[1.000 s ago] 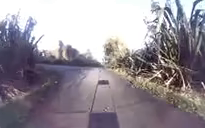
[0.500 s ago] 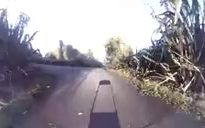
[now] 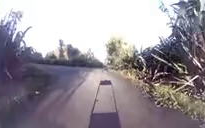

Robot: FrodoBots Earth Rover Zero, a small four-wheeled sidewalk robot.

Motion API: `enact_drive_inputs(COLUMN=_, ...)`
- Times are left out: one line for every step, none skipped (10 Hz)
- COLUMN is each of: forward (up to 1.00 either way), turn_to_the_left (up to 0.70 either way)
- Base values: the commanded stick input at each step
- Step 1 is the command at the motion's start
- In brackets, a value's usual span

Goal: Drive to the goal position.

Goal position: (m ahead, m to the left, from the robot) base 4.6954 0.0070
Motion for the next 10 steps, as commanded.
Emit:
enact_drive_inputs(forward=1.00, turn_to_the_left=0.00)
enact_drive_inputs(forward=1.00, turn_to_the_left=0.00)
enact_drive_inputs(forward=1.00, turn_to_the_left=0.00)
enact_drive_inputs(forward=1.00, turn_to_the_left=0.00)
enact_drive_inputs(forward=1.00, turn_to_the_left=0.00)
enact_drive_inputs(forward=1.00, turn_to_the_left=0.00)
enact_drive_inputs(forward=1.00, turn_to_the_left=0.00)
enact_drive_inputs(forward=1.00, turn_to_the_left=0.00)
enact_drive_inputs(forward=1.00, turn_to_the_left=0.00)
enact_drive_inputs(forward=1.00, turn_to_the_left=0.00)
